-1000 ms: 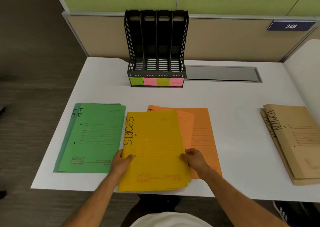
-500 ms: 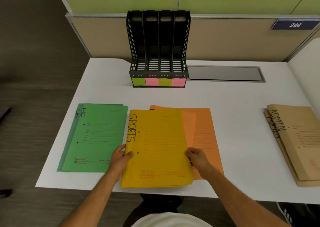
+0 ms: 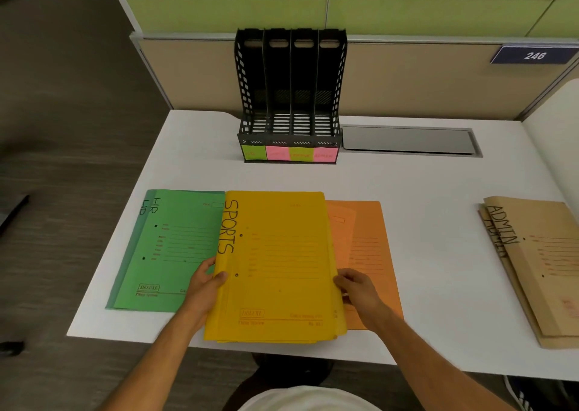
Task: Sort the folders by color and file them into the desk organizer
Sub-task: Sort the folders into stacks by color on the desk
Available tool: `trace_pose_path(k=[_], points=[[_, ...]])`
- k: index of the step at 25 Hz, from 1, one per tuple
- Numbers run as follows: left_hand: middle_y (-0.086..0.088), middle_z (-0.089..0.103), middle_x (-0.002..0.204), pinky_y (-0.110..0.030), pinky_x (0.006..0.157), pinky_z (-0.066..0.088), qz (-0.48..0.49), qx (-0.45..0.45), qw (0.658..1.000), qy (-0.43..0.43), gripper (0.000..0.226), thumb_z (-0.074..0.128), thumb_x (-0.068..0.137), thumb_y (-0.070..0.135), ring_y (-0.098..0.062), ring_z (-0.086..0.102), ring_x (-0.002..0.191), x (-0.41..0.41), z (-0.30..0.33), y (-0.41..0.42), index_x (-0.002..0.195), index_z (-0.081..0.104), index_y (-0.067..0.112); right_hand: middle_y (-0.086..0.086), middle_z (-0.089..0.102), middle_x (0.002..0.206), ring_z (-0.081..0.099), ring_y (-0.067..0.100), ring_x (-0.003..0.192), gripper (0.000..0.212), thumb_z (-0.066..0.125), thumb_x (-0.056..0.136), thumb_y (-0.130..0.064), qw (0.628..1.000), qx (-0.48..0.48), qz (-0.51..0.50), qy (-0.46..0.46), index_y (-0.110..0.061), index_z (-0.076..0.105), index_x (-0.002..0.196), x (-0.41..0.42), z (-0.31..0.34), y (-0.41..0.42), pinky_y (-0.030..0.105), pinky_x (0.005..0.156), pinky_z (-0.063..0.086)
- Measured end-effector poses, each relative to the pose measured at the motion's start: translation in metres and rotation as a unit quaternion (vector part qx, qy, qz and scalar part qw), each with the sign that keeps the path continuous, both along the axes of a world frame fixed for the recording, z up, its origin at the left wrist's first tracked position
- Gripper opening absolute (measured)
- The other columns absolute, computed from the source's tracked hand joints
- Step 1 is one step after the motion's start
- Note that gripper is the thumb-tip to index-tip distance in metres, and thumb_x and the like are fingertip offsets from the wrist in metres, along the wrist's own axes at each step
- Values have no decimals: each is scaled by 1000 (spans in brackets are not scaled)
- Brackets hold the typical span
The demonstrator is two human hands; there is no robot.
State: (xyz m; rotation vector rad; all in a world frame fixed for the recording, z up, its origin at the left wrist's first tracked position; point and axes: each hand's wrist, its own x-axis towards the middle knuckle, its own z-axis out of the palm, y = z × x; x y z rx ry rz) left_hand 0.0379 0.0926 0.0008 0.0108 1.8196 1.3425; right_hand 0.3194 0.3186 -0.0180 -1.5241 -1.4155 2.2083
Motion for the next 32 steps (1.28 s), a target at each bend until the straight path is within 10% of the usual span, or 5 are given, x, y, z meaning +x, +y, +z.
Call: trace_pose_path(k=[6, 18, 32], points=[[-11, 75, 112, -51, 90, 56, 5, 19, 1000, -24, 41, 61, 97, 6, -29, 71, 106, -4, -4, -4, 131, 54, 28, 16, 75, 108, 71, 33, 88, 21, 51, 97, 1, 993, -85, -50, 58, -11, 59, 114, -1, -3, -7, 44, 68, 59], [-7, 70, 123, -54, 102, 49, 44, 5, 997, 60, 49, 61, 96, 2, -26, 65, 114, -18, -8, -7, 135, 52, 30, 21, 68, 116, 65, 28, 88, 34, 54, 94, 4, 967, 112, -225, -35, -8, 63, 125, 64, 2, 60, 37, 80, 53], [-5, 72, 117, -42, 89, 55, 50, 3, 998, 31, 46, 61, 96, 2, -23, 68, 107, -7, -10, 2, 133, 54, 28, 11, 70, 118, 67, 31, 100, 37, 55, 95, 0, 966, 77, -246, -1, -13, 63, 129, 92, 33, 92, 43, 84, 56]])
